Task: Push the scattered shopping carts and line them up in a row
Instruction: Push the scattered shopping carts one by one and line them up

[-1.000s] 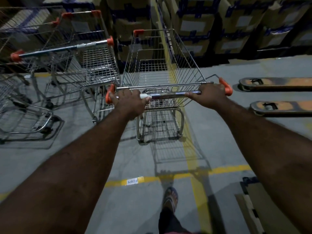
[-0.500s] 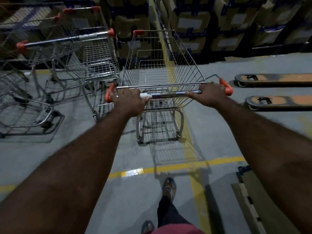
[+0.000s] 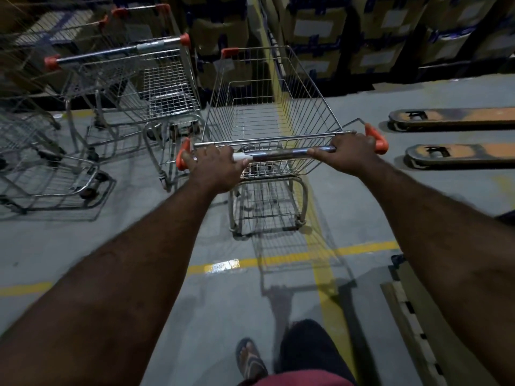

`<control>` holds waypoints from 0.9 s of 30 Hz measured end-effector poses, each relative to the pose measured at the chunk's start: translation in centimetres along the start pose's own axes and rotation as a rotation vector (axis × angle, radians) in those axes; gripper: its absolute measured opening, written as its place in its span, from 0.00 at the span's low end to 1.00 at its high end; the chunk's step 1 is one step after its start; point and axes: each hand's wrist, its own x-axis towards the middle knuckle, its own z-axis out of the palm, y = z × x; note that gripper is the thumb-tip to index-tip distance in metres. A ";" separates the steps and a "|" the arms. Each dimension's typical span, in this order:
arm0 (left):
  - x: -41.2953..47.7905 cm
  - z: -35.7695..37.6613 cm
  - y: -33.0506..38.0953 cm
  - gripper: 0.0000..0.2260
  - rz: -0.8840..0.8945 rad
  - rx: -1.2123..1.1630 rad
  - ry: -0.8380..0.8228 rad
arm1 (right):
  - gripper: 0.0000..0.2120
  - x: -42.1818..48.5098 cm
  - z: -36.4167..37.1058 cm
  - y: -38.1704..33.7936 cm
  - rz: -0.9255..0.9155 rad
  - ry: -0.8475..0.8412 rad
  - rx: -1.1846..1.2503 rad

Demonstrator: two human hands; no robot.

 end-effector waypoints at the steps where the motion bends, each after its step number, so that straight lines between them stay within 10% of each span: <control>1: -0.4 0.1 0.1 0.32 -0.007 0.004 -0.006 | 0.47 -0.5 0.0 0.0 -0.003 0.007 -0.001; 27: -10.2 3.3 0.5 0.31 -0.044 -0.007 0.072 | 0.38 -11.1 -0.2 -0.4 -0.043 0.040 -0.013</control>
